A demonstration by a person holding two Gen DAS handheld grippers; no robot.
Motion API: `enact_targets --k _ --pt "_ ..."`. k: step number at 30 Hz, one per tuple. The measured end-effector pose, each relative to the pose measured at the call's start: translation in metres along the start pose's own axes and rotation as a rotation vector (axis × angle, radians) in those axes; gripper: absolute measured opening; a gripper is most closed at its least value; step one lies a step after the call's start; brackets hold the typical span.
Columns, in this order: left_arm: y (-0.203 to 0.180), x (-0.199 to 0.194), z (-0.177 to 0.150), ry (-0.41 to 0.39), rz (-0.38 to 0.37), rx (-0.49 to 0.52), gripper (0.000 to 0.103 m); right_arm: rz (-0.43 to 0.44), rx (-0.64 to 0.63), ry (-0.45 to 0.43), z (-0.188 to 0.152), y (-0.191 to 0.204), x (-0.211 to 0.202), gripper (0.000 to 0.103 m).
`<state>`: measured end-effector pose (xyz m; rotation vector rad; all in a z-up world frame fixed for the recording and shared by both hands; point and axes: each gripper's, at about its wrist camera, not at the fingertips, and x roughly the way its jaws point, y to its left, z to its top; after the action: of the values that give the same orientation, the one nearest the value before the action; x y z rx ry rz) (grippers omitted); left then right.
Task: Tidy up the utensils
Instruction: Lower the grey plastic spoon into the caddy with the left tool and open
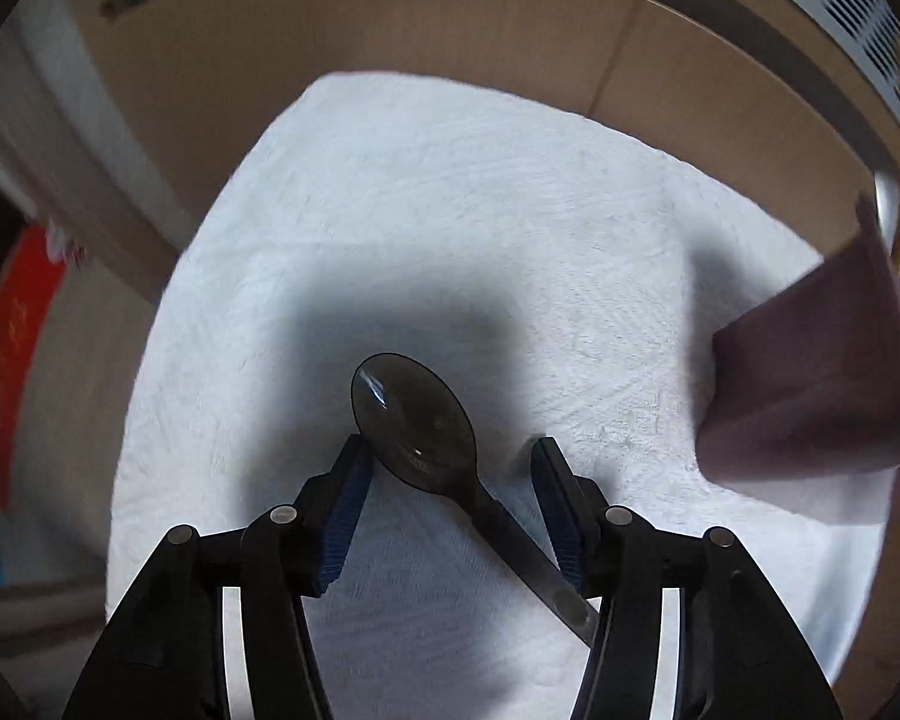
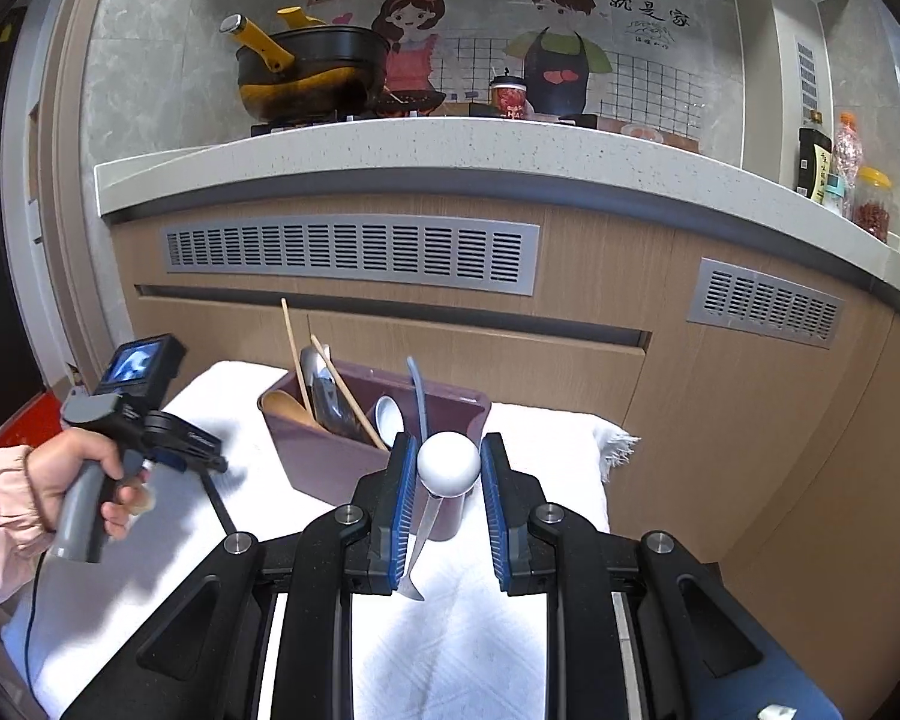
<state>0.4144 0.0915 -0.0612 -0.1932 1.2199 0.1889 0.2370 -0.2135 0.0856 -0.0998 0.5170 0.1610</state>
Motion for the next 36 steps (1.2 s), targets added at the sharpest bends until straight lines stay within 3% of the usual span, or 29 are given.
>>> enact_targets --k 1,2,3,6,11,14,20,23,29,36 --pt "-0.005 -0.002 -0.005 -0.034 0.011 0.038 0.050 -0.001 0.004 0.003 -0.001 -0.001 0.000 0.020" --pt "-0.007 -0.005 -0.010 -0.071 0.002 0.072 0.037 -0.003 0.008 0.005 -0.002 -0.002 0.000 0.020" --pt "-0.007 -0.007 -0.015 -0.092 -0.008 0.087 0.033 -0.006 0.013 0.008 -0.002 -0.003 0.000 0.020" --pt "0.004 -0.022 -0.036 -0.158 -0.099 0.095 0.032 0.003 0.028 0.011 0.001 -0.006 -0.001 0.020" --pt "0.011 -0.075 -0.082 -0.337 -0.173 0.182 0.032 0.024 0.039 -0.010 0.007 -0.005 -0.008 0.020" --pt "0.004 -0.128 -0.095 -0.498 -0.224 0.198 0.031 0.029 0.048 -0.041 0.014 -0.006 -0.014 0.020" --pt "-0.022 -0.248 -0.049 -0.816 -0.361 0.290 0.031 0.035 0.033 -0.162 0.068 -0.008 -0.030 0.020" --pt "-0.041 -0.276 -0.021 -0.936 -0.351 0.341 0.031 0.000 0.000 -0.193 0.101 -0.006 -0.021 0.020" --pt "-0.065 -0.264 0.008 -0.914 -0.360 0.371 0.031 -0.021 -0.033 -0.148 0.122 -0.003 0.017 0.020" --pt "-0.086 -0.210 0.009 -0.809 -0.357 0.392 0.031 -0.014 -0.042 -0.038 0.103 0.004 0.069 0.020"
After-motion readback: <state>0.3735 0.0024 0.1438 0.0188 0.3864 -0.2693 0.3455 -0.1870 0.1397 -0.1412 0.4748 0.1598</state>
